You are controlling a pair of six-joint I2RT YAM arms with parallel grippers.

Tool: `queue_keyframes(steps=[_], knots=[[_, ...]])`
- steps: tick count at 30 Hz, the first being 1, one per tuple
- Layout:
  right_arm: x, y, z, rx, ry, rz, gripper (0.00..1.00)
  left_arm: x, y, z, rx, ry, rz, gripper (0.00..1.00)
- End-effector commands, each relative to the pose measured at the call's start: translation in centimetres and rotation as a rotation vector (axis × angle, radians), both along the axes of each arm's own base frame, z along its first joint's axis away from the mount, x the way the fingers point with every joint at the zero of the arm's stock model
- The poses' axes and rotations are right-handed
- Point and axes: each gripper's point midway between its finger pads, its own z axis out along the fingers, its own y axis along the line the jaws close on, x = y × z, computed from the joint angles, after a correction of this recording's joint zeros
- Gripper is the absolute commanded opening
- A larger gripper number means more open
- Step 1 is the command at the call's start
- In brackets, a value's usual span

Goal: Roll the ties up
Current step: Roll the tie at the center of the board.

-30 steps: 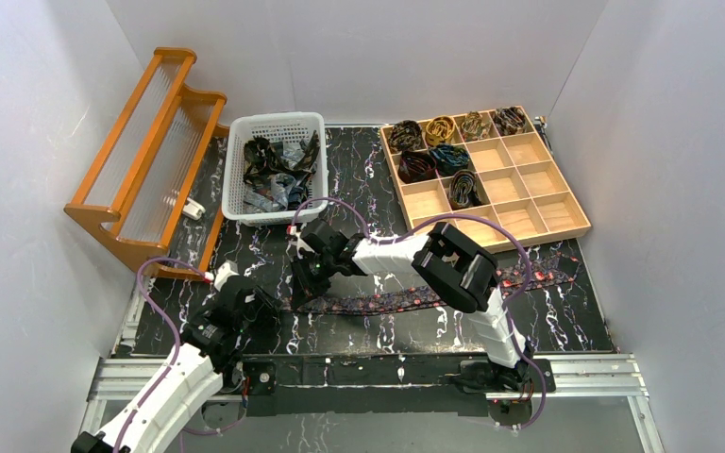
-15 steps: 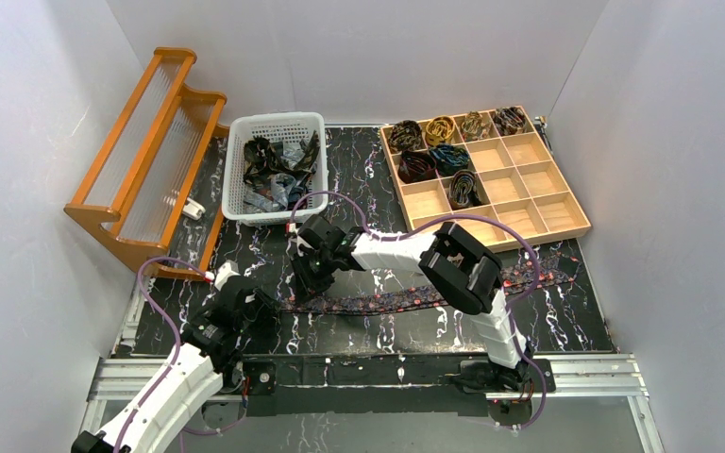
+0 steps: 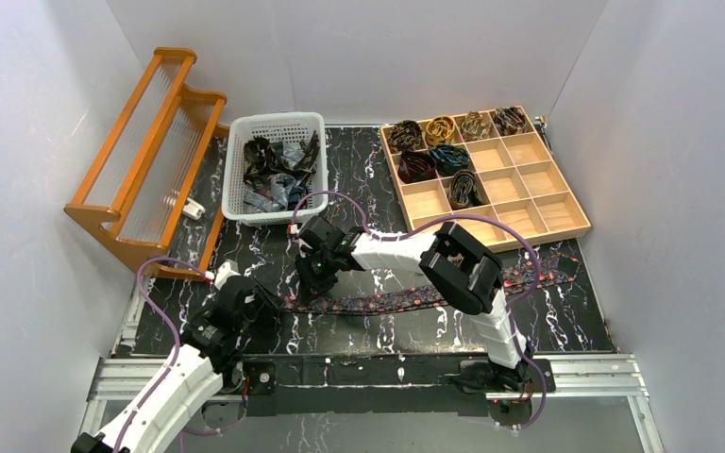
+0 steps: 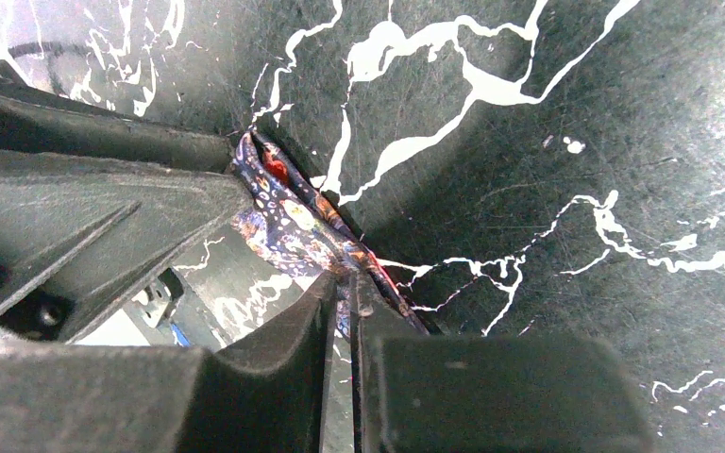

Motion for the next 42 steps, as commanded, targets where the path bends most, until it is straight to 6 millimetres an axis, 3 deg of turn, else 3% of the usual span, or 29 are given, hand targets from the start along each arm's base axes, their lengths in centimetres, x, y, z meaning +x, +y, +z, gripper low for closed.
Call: queue_keyframes(steps=[1,19,29,36,42], knots=[[-0.1,-3.0,-3.8,-0.146,-0.010,0.001,0.19,-1.1,1.1,-1.2,0.047,0.048,0.023,0.33],[-1.2,-4.1,-6.2,-0.147,0.072,0.011,0.07,-2.7,-0.5,-2.8,-0.043,0.100,-0.035,0.36],[-1.3,-4.3,-6.6,-0.150,0.092,0.008,0.02,-3.0,0.2,-3.3,-0.010,0.135,-0.006,0.34],[-1.5,-4.3,-6.7,-0.149,0.100,0.011,0.01,-2.6,1.0,-2.7,0.012,0.117,0.043,0.22],[-1.5,-4.0,-6.3,-0.138,0.104,0.023,0.01,-1.7,0.7,-1.9,0.007,0.070,0.024,0.01]])
